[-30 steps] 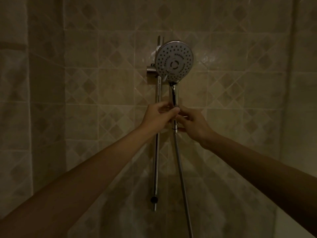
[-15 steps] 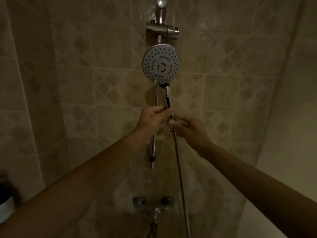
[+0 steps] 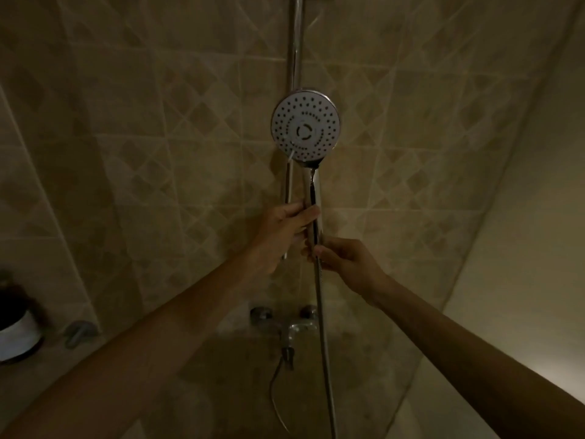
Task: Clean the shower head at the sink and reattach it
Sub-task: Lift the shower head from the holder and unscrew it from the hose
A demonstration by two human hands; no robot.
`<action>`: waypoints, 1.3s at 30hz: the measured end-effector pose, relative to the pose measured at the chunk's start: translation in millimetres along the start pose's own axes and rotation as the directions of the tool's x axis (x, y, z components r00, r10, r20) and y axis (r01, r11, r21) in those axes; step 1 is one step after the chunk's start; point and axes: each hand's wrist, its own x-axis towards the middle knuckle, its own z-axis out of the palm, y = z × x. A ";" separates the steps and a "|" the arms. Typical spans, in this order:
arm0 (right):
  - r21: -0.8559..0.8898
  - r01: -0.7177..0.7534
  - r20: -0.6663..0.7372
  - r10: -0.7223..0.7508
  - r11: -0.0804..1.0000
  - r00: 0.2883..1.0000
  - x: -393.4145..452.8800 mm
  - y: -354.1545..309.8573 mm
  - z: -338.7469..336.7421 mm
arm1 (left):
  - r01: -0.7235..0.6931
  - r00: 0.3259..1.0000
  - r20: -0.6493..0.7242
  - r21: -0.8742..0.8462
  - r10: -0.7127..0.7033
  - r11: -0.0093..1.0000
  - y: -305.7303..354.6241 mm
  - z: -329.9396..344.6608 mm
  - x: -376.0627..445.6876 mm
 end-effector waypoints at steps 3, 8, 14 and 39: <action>-0.048 0.023 -0.074 -0.027 0.999 0.997 -9.7 13.9 7.9 | 0.014 1.000 -0.001 -0.039 -0.014 0.999 -17.7 2.1 -4.4; -0.115 0.059 -0.161 -0.078 0.992 0.984 -21.6 29.3 17.0 | 0.024 0.998 -0.056 -0.070 -0.028 0.997 -40.2 11.1 -5.4; -0.074 -0.062 -0.292 0.037 0.995 0.956 -14.5 47.5 9.0 | 0.006 0.993 -0.118 -0.066 -0.013 0.998 -53.8 25.9 1.2; 0.087 -0.192 0.079 0.185 0.978 0.980 -6.4 77.2 -59.6 | 0.129 0.986 -0.087 -0.127 -0.141 0.983 -80.5 51.3 34.7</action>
